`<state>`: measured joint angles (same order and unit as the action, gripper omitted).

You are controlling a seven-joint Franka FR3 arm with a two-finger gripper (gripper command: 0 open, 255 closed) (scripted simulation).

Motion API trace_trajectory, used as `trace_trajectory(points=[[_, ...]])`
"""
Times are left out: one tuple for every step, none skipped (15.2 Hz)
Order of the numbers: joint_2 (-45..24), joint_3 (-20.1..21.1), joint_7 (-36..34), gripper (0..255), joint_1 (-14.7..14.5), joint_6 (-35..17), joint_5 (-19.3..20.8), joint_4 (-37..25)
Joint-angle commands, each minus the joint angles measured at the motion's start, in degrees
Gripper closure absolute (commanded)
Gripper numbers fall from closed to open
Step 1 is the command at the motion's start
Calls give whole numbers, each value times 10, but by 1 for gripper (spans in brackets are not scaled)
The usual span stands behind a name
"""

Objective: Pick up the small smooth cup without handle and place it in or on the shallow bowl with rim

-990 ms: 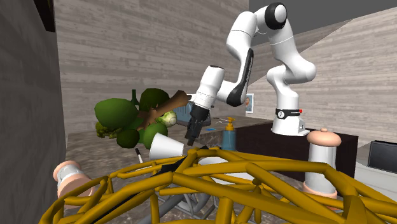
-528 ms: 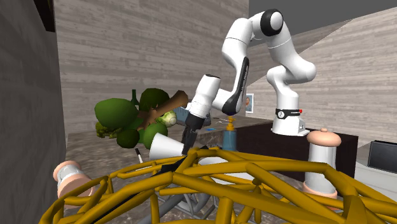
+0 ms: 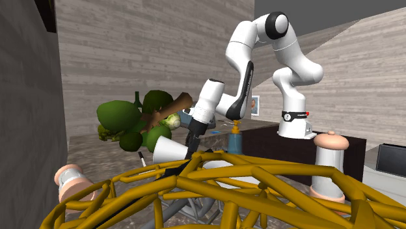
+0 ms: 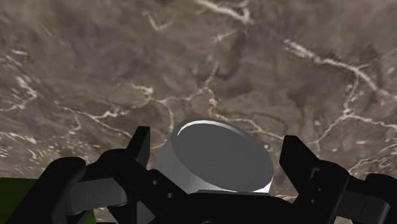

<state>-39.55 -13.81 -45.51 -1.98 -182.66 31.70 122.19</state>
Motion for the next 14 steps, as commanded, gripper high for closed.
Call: trace_trajectory(points=[[-1, 0, 0, 0, 0, 0, 0, 1], [-1, -1, 0, 255, -1, 0, 0, 1], [-1, -2, -1, 255, -1, -1, 0, 2], [0, -2, 0, 255, -1, -1, 0, 2], [0, -2, -1, 255, -1, -1, 0, 2], [0, -2, -1, 255, -1, -1, 0, 2], [-1, -1, 0, 255, -1, -1, 0, 2], [0, -1, 0, 255, -1, -1, 0, 2], [0, -1, 0, 255, 0, -1, 0, 2], [0, -1, 0, 255, -1, -1, 0, 2], [-1, 0, 0, 255, 0, 0, 0, 1], [8, 3, 2, 255, 3, 5, 1, 4], [16, 6, 4, 255, 6, 10, 1, 8], [25, 10, 7, 255, 9, 16, 2, 11]])
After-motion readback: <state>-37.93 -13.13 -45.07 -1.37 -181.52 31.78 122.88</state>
